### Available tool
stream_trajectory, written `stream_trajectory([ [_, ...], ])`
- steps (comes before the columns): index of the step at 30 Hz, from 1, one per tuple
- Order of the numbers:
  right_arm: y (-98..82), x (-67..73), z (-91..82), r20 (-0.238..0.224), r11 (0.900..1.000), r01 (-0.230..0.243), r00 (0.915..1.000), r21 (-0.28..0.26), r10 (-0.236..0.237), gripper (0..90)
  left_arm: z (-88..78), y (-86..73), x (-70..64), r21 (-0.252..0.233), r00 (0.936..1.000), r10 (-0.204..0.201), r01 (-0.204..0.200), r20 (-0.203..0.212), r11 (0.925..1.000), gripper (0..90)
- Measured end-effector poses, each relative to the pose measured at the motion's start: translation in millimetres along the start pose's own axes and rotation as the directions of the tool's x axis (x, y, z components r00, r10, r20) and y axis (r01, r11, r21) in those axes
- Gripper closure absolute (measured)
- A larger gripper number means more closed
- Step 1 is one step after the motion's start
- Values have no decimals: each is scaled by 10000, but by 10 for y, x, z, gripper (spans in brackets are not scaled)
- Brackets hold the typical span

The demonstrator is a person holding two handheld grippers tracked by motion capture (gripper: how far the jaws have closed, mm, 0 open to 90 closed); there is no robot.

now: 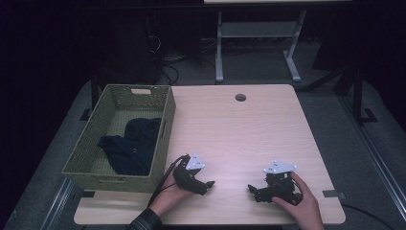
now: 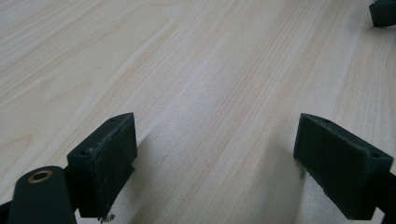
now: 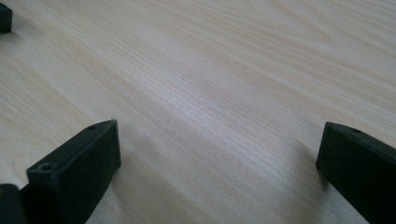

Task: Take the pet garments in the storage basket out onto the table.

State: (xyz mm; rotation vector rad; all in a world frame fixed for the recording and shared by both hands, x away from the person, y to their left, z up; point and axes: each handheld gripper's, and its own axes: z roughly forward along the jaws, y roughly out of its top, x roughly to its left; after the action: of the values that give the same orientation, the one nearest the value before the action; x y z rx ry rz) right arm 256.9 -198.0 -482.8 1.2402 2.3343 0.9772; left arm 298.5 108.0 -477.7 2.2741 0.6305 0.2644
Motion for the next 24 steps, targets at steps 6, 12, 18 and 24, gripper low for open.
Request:
stream_trajectory([
  [6,0,0,0,2,10000,4,10000,-4,-4,0,0,0,0,-2,10000,3,-3,1,10000,127],
  [12,0,0,0,1,10000,0,10000,0,0,0,1,1,-1,1,10000,3,-3,-8,10000,126],
  [18,0,0,0,1,10000,-4,10000,3,4,0,2,21,1,100,9999,-111,112,-56,9999,129],
  [24,0,0,0,-1,10000,-2,10000,-1,2,0,-46,67,15,54,9996,-264,264,-43,9996,129],
])
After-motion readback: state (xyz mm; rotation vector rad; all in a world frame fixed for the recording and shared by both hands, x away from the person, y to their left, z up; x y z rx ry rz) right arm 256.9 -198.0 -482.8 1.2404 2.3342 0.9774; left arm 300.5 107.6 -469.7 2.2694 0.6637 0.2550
